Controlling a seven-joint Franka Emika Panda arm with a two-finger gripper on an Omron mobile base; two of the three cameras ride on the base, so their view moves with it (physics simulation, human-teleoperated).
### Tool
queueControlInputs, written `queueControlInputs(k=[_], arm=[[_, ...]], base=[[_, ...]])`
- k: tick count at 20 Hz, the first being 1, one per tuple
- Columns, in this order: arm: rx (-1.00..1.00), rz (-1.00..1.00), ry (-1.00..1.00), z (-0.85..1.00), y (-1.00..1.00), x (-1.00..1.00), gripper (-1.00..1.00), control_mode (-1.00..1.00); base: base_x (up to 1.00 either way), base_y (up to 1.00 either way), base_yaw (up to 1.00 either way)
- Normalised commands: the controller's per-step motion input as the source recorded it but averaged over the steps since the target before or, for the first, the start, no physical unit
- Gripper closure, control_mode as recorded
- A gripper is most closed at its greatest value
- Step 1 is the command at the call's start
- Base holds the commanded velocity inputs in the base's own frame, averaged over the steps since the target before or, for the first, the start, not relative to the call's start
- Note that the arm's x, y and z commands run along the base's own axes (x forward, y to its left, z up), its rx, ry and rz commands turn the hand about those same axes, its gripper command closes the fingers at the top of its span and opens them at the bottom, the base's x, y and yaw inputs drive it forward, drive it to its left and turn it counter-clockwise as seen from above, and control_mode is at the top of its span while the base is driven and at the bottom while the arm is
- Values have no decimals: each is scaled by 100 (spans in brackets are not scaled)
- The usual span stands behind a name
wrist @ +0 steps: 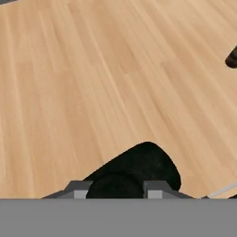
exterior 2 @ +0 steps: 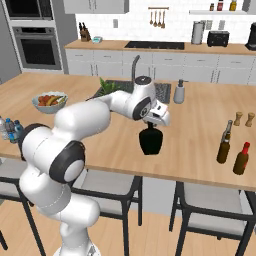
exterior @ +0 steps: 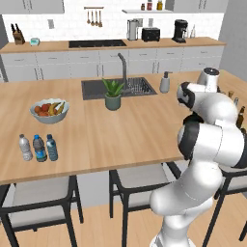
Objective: Move the plastic bottles in the middle to the plastics group, and the glass bottles in the middle to the glass group.
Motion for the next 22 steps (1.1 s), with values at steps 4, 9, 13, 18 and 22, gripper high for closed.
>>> queueControlInputs(k=[4, 9, 13, 18, 22], arm=[[0, -8, 0, 0, -100, -21, 100, -100], [0, -4, 0, 0, -97, -11, 100, -100], [0, 0, 0, 0, -88, 0, 100, -100], [0, 7, 0, -4, -3, -5, 100, -100], [0, 7, 1, -2, 0, 12, 100, -100]], base=[[0, 0, 0], [0, 0, 0], [0, 0, 0], [0, 0, 0], [0, 0, 0]])
